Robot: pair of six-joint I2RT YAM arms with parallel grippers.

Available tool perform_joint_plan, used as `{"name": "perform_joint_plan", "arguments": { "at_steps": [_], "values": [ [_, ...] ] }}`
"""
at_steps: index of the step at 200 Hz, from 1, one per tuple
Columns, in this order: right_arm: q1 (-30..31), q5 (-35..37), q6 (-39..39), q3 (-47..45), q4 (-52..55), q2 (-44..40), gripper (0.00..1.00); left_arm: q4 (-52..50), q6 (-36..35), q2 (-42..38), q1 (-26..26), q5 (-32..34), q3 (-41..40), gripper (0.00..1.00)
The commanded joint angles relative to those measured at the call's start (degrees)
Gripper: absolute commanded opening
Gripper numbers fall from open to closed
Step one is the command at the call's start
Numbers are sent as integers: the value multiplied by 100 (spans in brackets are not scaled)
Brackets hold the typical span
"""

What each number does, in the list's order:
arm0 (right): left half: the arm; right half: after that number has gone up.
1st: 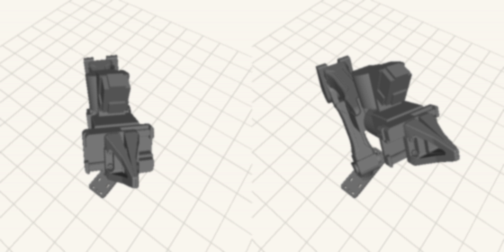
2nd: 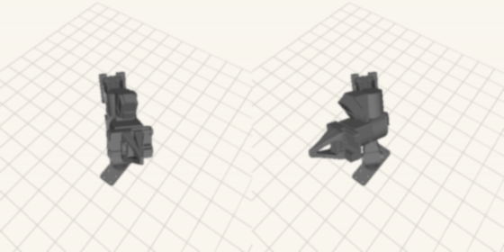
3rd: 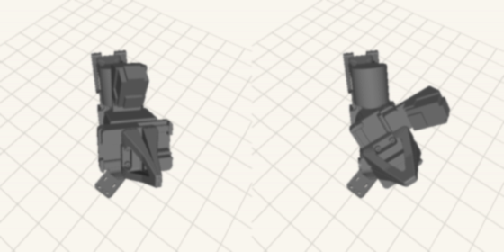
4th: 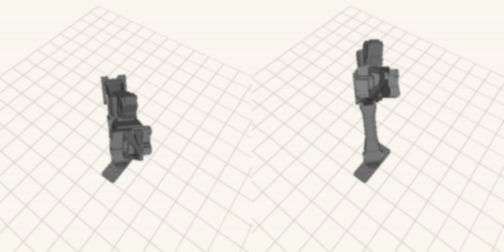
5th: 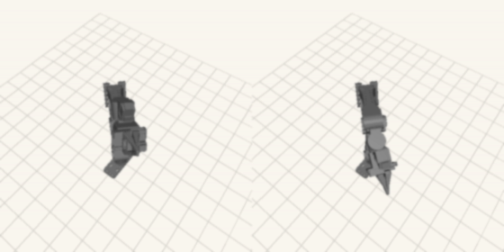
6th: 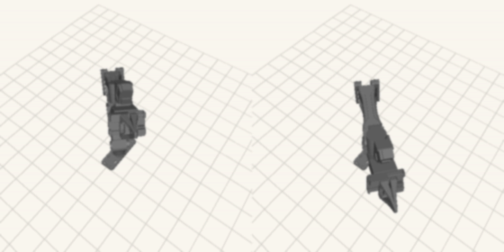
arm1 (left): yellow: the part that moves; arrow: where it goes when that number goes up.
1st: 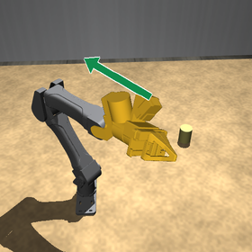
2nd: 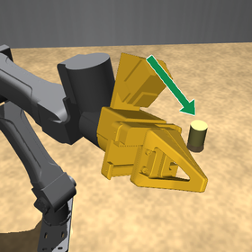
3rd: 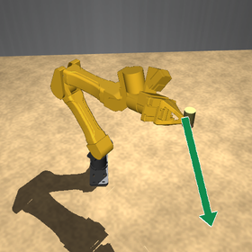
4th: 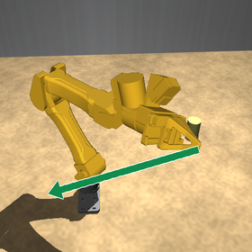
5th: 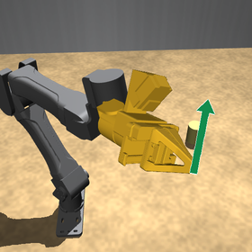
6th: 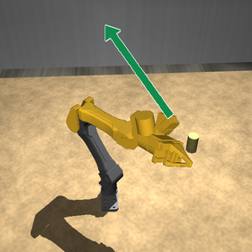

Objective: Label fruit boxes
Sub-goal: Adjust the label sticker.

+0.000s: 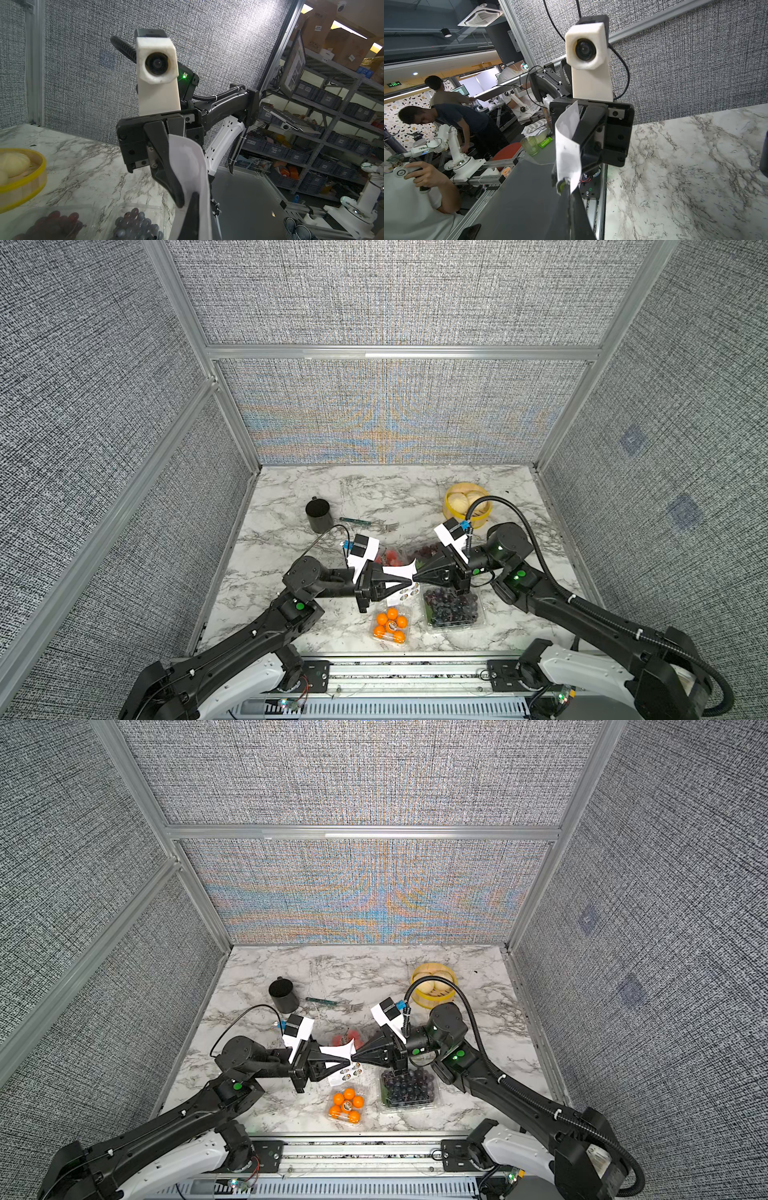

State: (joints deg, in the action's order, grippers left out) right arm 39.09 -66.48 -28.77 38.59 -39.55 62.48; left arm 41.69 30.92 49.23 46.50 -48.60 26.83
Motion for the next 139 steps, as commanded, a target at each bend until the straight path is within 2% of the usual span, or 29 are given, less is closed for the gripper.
{"name": "perform_joint_plan", "arguments": {
  "at_steps": [1, 59, 97, 123, 139],
  "values": [
    [3, -84, -88, -43, -270, -73, 0, -161, -220, -97, 5, 132, -20, 0],
    [15, -350, -519, -101, -988, 38, 0, -153, -200, -36, 5, 79, 28, 0],
    [15, -402, -572, -136, -1100, 11, 0, -256, -230, -106, 3, 122, 15, 0],
    [24, -322, -361, -97, -797, -7, 0, -280, -231, -125, 1, 153, 15, 0],
    [24, -373, -522, -96, -1011, 70, 0, -310, -242, -107, 0, 158, 27, 0]
  ]
}}
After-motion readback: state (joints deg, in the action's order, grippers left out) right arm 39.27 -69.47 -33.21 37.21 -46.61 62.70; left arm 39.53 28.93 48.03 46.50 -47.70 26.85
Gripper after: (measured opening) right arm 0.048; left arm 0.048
